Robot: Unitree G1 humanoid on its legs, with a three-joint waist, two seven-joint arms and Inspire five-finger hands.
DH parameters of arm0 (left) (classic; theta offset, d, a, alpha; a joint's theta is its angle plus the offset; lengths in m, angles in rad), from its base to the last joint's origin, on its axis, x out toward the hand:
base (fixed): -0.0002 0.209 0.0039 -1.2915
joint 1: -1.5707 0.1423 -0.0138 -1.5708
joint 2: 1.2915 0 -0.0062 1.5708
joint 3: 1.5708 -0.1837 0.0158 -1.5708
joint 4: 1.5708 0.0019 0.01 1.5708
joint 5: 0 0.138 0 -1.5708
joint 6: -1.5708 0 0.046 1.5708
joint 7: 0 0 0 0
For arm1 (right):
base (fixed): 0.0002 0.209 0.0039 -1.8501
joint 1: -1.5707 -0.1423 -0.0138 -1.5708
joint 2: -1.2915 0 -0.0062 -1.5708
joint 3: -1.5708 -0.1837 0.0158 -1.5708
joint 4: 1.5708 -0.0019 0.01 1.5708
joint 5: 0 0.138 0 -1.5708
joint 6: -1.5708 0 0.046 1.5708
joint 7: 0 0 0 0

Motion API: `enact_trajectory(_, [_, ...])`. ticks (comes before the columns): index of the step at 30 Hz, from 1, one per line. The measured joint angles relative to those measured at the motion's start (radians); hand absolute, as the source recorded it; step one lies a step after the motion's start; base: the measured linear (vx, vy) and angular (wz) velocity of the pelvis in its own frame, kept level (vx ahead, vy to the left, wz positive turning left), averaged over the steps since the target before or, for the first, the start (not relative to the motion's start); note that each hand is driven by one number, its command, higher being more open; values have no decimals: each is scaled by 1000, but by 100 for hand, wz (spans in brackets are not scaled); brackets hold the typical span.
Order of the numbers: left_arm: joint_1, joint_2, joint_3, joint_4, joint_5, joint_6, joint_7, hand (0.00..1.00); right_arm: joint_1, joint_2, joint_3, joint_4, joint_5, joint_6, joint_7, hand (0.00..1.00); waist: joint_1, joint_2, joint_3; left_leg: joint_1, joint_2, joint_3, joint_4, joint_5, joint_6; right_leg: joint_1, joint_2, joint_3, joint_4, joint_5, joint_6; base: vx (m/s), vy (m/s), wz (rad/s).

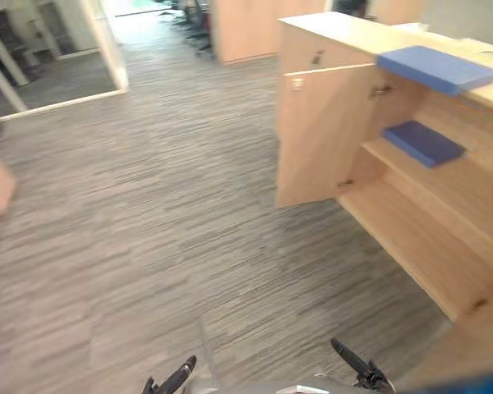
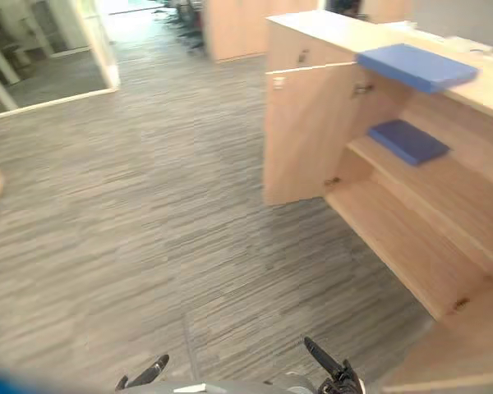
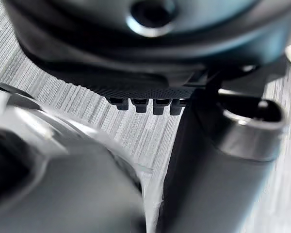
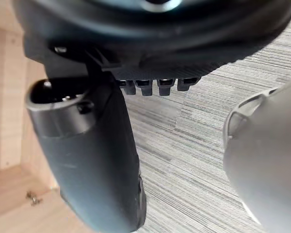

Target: Walk over to the cabinet, pick up the folder, carry it to the office cabinet, place the folder inside the office cabinet, then close the office cabinet door

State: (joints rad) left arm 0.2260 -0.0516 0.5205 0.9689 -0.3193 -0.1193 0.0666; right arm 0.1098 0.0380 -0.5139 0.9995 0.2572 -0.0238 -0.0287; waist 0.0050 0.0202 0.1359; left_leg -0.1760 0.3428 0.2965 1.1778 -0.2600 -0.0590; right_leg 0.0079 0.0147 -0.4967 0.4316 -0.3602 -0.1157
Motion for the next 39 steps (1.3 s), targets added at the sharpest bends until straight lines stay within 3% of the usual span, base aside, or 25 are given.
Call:
enact_trajectory(2, [3,-8,11,-11,-24,-6,8,100,0,0,38,-1,0,2,-6,100,21,-23,14,-77,-44,-48,-110,-19,-1,42,10,78,-47,18,6,343,-2,-163])
enact_trajectory(5, [2,-22,15,-37,-23,-13,18,100,-9,-25,164,-4,-2,1,-13,100,42,-28,20,-149,-172,-246,-455,-19,-7,101,16,229,-76,11,21,327,125,-151])
enact_trajectory(8, [-5,-31,25,-34,-25,-18,28,100,-38,-34,242,-5,-22,-3,-12,100,47,-27,17,-156,-235,-400,-759,67,-34,164,15,361,-103,-16,70,412,264,-123])
enact_trajectory(9, [-7,-31,25,-32,-25,-18,31,100,-41,-30,244,-5,-22,-3,-12,100,49,-27,14,-154,-238,-412,-781,121,-34,175,12,384,-108,-23,83,476,317,-120])
enact_trajectory(10, [-5,-32,29,-22,-26,-19,37,100,-39,-17,247,-4,-23,-4,-12,100,63,-27,-13,-141,-242,-418,-784,239,-57,181,2,436,-113,-34,104,520,335,-113])
enact_trajectory(12, [-8,-15,58,-23,-26,-34,43,100,-35,27,249,2,-44,-3,-9,100,70,-78,-43,-126,-252,-340,-780,205,-38,171,-52,482,-120,-8,163,490,311,-97])
enact_trajectory(14, [-14,-14,67,-14,-25,-37,48,100,-37,28,255,23,-64,-2,13,100,90,-85,-56,-90,-257,-272,-796,189,-13,150,-94,509,-106,44,203,338,237,-92])
enact_trajectory(17, [-15,-23,65,-6,-22,-27,54,100,-36,33,154,20,-69,1,24,100,97,-76,-69,54,-312,-188,-887,168,21,64,-189,507,150,108,170,322,303,-92])
enact_trajectory(18, [-16,-18,60,-7,-21,-26,54,100,-28,30,112,9,-71,1,26,100,92,-84,-67,124,-359,-174,-933,159,36,-24,-252,507,363,159,116,233,239,-40])
enact_trajectory(19, [-18,-4,29,-7,-20,-25,52,100,-17,22,74,-2,-81,0,28,100,83,-94,-68,190,-407,-162,-981,146,59,-96,-321,506,543,254,68,274,266,-21])
enact_trajectory(21, [-19,11,-2,-6,17,-25,48,100,-19,6,44,7,-99,-1,29,100,49,-97,-80,246,-443,-162,-1013,141,75,-135,-401,453,639,379,24,196,135,-5])
enact_trajectory(22, [-32,11,-2,-6,38,-25,47,100,-27,-1,40,20,-101,-3,30,100,40,-84,-83,269,-430,-152,-1034,139,78,-146,-415,415,651,363,26,161,103,-37])
enact_trajectory(23, [-49,12,0,-5,43,-25,48,100,-33,1,31,18,-101,-14,31,100,39,-78,-83,270,-409,-136,-1046,137,80,-188,-404,395,666,264,43,111,60,-53])
enact_trajectory(24, [-60,13,0,-4,45,-25,49,100,-37,2,25,17,-100,-22,34,100,38,-75,-79,272,-393,-128,-1051,134,77,-216,-390,378,671,208,56,65,-14,-70])
enact_trajectory(25, [-88,11,-9,-1,44,-24,49,100,-52,-3,23,20,-101,-28,34,100,34,-59,-52,293,-330,-117,-1053,104,64,-260,-331,310,621,118,100,70,-62,-67])
enact_trajectory(27, [-99,11,-40,-1,44,-24,49,100,-53,-2,24,40,-101,-26,34,100,33,-59,-27,336,-290,-118,-1059,82,53,-274,-281,253,487,91,139,70,-105,-50])
enact_trajectory(28, [-100,10,-45,-1,45,-22,40,100,-39,1,19,56,-94,-18,31,100,32,-69,-19,366,-276,-122,-1070,68,34,-266,-253,229,321,105,162,98,-195,-12])
enact_trajectory(29, [-95,24,-43,-1,47,-25,31,100,-22,-1,11,66,-99,-6,25,100,21,-98,-17,395,-294,-141,-1073,53,15,-250,-249,227,143,160,154,115,-241,13])
enact_trajectory(30, [-99,21,-42,13,47,-25,33,100,-11,-15,8,73,-99,-2,24,100,11,-88,-15,409,-291,-165,-1073,44,10,-231,-250,214,160,146,117,198,-282,39])
enact_trajectory(32, [-85,-33,-19,19,55,-29,33,100,31,-58,13,75,-98,2,20,100,12,-23,-30,416,-241,-230,-1058,17,15,-198,-198,162,151,78,113,274,-278,32])
enact_trajectory(33, [-84,-33,-19,23,57,-24,31,100,31,-63,17,75,-98,2,19,100,11,-15,-28,409,-228,-236,-1028,14,12,-190,-188,153,148,68,107,275,-266,21])
enact_trajectory(35, [-80,-35,10,36,57,-19,32,100,34,-71,41,75,-98,3,18,100,2,-4,-26,309,-184,-267,-792,-14,-34,-136,-148,116,102,51,98,317,-274,28])
enact_trajectory(37, [-68,-39,62,25,51,-10,31,100,41,-78,72,74,-97,1,17,100,9,6,-25,118,-131,-293,-291,14,-117,-36,-70,81,15,43,81,341,-210,20])
enact_trajectory(38, [-63,-40,68,20,52,-10,32,100,41,-78,72,74,-96,1,16,100,14,7,-24,77,-125,-291,-187,23,-131,-16,-53,79,0,43,74,357,-120,9])
enact_trajectory(39, [-44,-38,69,6,52,-6,32,100,40,-78,85,75,-94,2,12,100,22,5,-23,-18,-120,-265,17,29,-116,54,-16,70,-56,41,69,305,-67,2])
